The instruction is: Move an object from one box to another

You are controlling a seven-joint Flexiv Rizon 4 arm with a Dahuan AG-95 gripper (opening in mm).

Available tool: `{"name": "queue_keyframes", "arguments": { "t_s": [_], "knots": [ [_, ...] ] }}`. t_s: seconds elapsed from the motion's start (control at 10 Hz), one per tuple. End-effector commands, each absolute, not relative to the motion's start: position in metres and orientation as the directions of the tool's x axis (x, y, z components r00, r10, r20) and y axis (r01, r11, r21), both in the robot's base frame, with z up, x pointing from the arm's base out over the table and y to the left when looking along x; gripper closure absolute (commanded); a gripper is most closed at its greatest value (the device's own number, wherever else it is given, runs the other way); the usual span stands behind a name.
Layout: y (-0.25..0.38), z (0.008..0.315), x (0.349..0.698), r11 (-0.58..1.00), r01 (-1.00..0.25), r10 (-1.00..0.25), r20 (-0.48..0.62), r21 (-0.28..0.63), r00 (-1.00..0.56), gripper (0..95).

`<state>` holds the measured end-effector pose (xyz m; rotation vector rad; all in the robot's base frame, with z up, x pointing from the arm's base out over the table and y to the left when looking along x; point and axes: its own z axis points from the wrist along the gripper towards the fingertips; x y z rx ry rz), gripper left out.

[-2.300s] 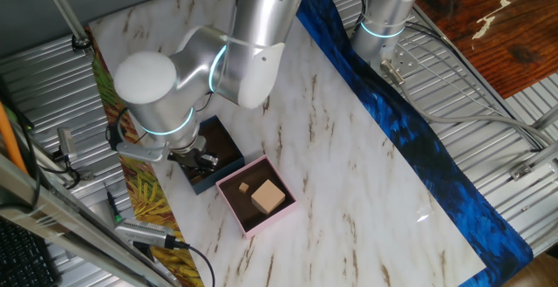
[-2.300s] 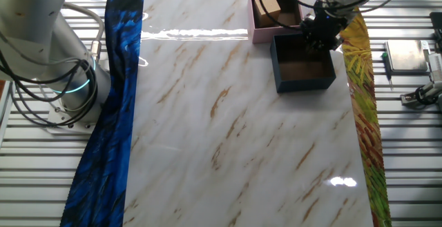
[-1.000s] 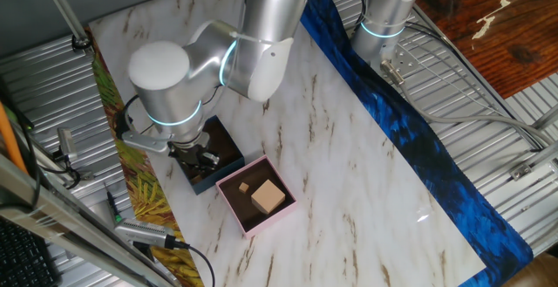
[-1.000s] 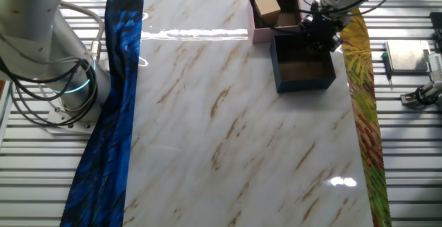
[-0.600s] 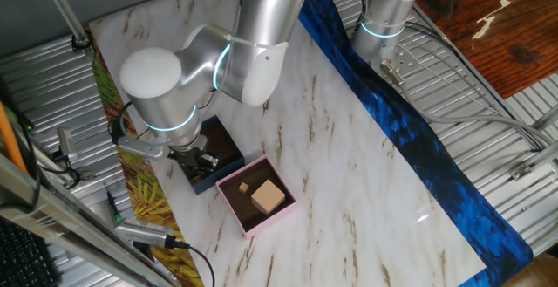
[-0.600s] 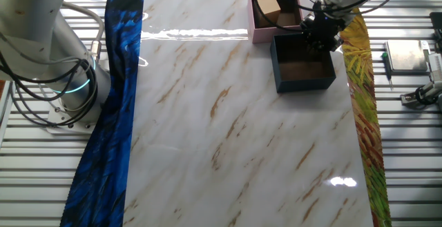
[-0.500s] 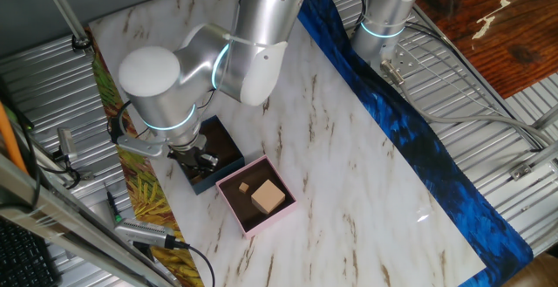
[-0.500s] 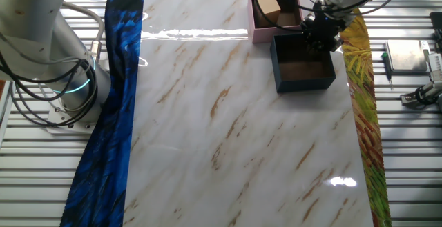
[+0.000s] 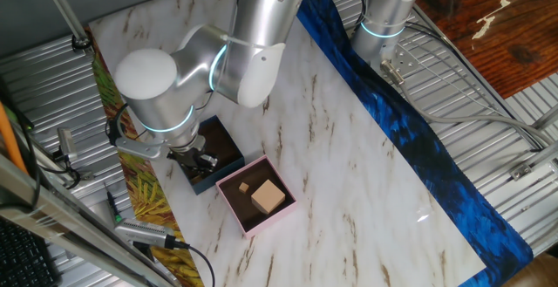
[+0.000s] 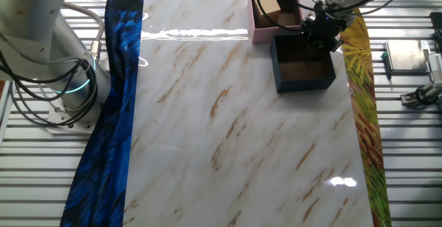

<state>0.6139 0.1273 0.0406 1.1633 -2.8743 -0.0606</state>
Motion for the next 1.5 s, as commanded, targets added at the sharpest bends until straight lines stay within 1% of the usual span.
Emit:
{"name": "queue_keyframes", "arguments": {
  "t_s": [0.1,0.4,1.0,1.5],
  "knots": [
    [0.127,0.0414,0.6129,0.717,-0.695,-0.696,0.022,0.049,-0.717,95.0],
    [0.127,0.0414,0.6129,0.714,-0.699,-0.7,0.021,0.035,-0.714,95.0],
    [0.127,0.0414,0.6129,0.718,-0.694,-0.696,0.024,0.058,-0.718,95.0],
    [0.127,0.0414,0.6129,0.715,-0.697,-0.699,0.028,0.05,-0.715,95.0]
  ]
}}
